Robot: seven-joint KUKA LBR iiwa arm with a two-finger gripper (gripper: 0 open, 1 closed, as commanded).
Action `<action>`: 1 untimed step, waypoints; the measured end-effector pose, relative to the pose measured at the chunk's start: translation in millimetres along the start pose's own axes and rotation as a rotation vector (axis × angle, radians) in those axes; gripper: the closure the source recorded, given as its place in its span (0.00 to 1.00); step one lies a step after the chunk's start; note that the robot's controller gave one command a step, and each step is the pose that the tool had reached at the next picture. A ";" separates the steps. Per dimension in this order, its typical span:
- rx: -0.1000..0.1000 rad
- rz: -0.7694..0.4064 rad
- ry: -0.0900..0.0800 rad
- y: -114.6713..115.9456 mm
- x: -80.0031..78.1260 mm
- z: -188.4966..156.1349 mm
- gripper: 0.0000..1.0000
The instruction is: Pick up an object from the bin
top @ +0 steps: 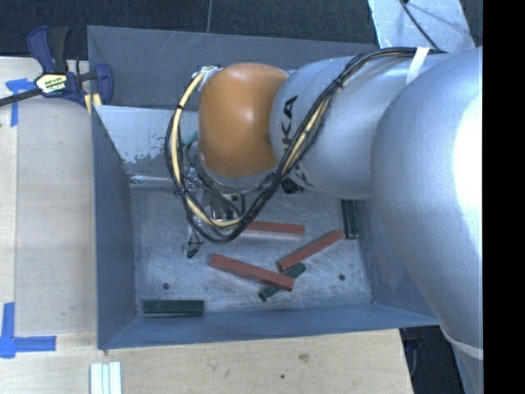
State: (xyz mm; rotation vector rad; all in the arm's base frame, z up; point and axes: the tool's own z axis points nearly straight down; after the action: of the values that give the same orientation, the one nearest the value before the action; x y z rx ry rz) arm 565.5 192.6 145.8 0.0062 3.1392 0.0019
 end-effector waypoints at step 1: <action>0.005 0.072 0.004 -67.9 -33.7 80.2 0.00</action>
Offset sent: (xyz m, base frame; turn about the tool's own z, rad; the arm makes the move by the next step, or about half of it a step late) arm 0.0329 -0.0622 -0.0758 0.0646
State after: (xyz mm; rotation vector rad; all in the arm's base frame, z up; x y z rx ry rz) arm 599.1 124.7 65.6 0.1189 3.1415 -0.0057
